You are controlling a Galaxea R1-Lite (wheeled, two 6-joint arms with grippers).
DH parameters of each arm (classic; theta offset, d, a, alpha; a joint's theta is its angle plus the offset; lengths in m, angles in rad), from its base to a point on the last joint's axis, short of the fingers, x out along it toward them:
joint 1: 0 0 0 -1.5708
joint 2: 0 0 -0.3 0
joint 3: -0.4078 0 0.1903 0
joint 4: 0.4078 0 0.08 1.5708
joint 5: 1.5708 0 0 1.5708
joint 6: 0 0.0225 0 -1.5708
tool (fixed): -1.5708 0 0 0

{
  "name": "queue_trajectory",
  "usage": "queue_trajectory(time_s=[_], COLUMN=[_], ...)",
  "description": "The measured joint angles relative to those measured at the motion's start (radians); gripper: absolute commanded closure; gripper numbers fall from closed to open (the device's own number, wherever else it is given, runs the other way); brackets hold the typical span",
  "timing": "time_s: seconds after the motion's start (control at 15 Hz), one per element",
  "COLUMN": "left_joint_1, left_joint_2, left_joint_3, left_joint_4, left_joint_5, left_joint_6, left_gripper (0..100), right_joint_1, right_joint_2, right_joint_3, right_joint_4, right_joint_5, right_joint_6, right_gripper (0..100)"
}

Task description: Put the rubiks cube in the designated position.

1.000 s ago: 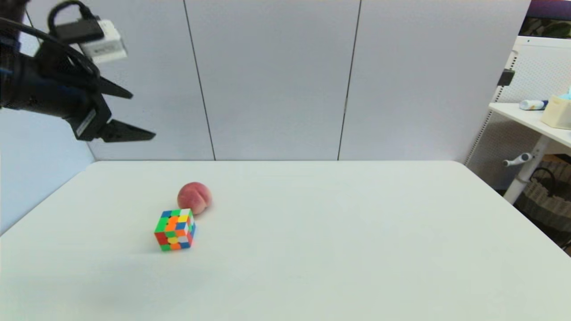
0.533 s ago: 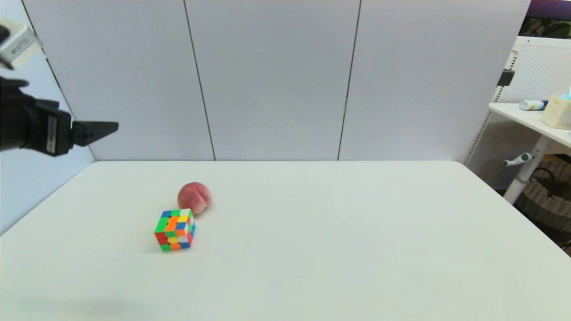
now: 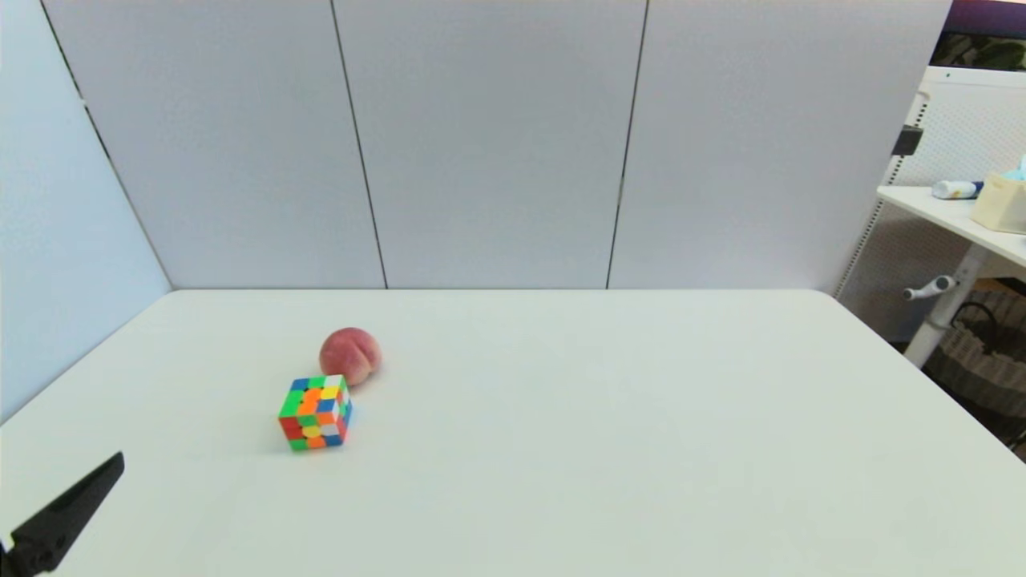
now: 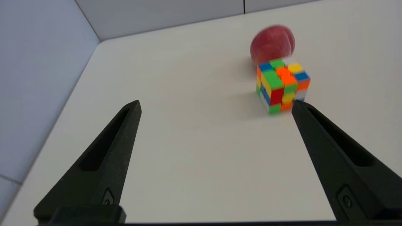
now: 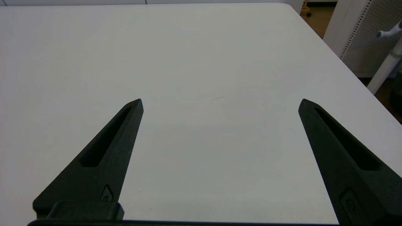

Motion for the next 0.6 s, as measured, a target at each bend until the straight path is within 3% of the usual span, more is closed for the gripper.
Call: queue_trajectory(time_s=[0.27, 0.6], left_joint_1=[0.021, 0.063], left_joint_2=[-0.293, -0.563], left_joint_3=[0.210, 0.262], left_joint_4=[0.032, 0.200], left_joint_5=[-0.002, -0.076], left_joint_6=[-0.012, -0.024], left_gripper=[0, 0], right_joint_1=[0.000, 0.000], right_joint_2=[0.000, 0.000], right_joint_3=[0.000, 0.000], right_joint_4=[0.000, 0.000], right_joint_5=[0.000, 0.000], right_joint_6=[0.000, 0.000], right_gripper=[0, 0])
